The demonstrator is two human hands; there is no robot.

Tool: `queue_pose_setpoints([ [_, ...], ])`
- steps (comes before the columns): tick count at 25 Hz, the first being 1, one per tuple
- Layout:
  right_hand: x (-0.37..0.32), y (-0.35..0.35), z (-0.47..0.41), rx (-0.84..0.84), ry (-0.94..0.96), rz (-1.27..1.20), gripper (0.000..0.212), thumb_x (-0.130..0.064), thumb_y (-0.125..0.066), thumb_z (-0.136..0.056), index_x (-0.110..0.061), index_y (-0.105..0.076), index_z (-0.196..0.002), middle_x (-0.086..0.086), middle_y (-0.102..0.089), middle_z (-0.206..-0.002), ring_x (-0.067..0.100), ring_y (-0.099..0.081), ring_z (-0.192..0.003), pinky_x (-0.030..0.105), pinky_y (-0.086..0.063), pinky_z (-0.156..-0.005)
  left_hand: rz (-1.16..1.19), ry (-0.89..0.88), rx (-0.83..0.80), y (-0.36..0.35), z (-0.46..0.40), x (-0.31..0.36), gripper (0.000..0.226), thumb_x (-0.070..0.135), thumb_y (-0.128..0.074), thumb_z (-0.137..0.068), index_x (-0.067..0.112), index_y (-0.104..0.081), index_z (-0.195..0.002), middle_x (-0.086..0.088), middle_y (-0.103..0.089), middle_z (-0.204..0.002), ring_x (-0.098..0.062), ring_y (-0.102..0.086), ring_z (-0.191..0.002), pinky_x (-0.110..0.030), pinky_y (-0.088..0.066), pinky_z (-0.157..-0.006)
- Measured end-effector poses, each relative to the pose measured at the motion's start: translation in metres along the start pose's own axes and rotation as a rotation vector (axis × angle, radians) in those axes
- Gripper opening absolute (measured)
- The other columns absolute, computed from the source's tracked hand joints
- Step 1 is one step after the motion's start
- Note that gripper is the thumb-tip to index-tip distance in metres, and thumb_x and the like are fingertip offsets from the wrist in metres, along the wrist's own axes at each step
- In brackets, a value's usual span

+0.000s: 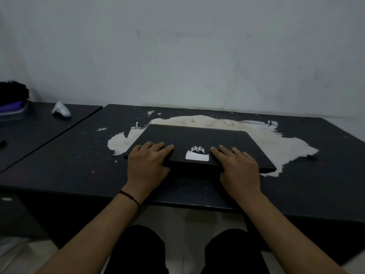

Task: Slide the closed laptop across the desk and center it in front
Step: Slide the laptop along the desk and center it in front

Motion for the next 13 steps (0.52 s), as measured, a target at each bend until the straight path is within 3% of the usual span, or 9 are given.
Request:
queue_pose_setpoints([
  [3,0.010,-0.002,0.018,-0.004,0.006,-0.021,0.072,-0.012,-0.075,-0.075,-0.029,-0.055,-0.141,0.000,-0.058,-0.143,0.035,-0.057,-0.128,0.048,-0.044,-0.105,0.019,-0.047,0.017,0.003,0.009,0.011,0.062,0.060,-0.080,-0.063,0.030,-0.076,-0.117,0.002,-0.074,-0.105,-0.026,-0.066,-0.091,-0.037,-0.049,-0.076],
  [6,0.013,-0.002,0.020,0.017,0.015,-0.078,0.064,-0.035,-0.082,-0.076,-0.030,-0.061,-0.136,-0.001,-0.062,-0.139,0.032,-0.060,-0.125,0.046,-0.046,-0.104,0.035,-0.035,0.000,0.004,0.009,0.009,0.081,0.089,-0.059,-0.061,0.033,-0.075,-0.118,0.006,-0.069,-0.104,-0.022,-0.061,-0.090,-0.037,-0.047,-0.076],
  [9,0.014,0.002,0.022,0.064,0.014,-0.137,0.066,-0.056,-0.082,-0.069,-0.030,-0.067,-0.128,-0.002,-0.068,-0.131,0.030,-0.064,-0.120,0.045,-0.049,-0.099,0.050,-0.029,-0.024,0.003,0.010,0.010,0.092,0.097,-0.045,-0.060,0.034,-0.073,-0.121,0.009,-0.067,-0.106,-0.017,-0.059,-0.092,-0.035,-0.047,-0.079],
  [13,0.012,0.007,0.024,0.126,0.045,-0.165,0.068,-0.069,-0.073,-0.067,-0.030,-0.071,-0.123,-0.004,-0.070,-0.127,0.024,-0.066,-0.118,0.044,-0.052,-0.097,0.081,-0.043,-0.023,0.001,0.010,0.010,0.092,0.097,-0.040,-0.062,0.035,-0.072,-0.122,0.011,-0.066,-0.108,-0.016,-0.057,-0.094,-0.035,-0.048,-0.080],
])
Point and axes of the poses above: each hand's wrist, its own z-axis away from the middle knuckle, its own y-axis out of the back of the hand, x = y × z, the point moved 9 cm from there along -z, towards the middle knuckle
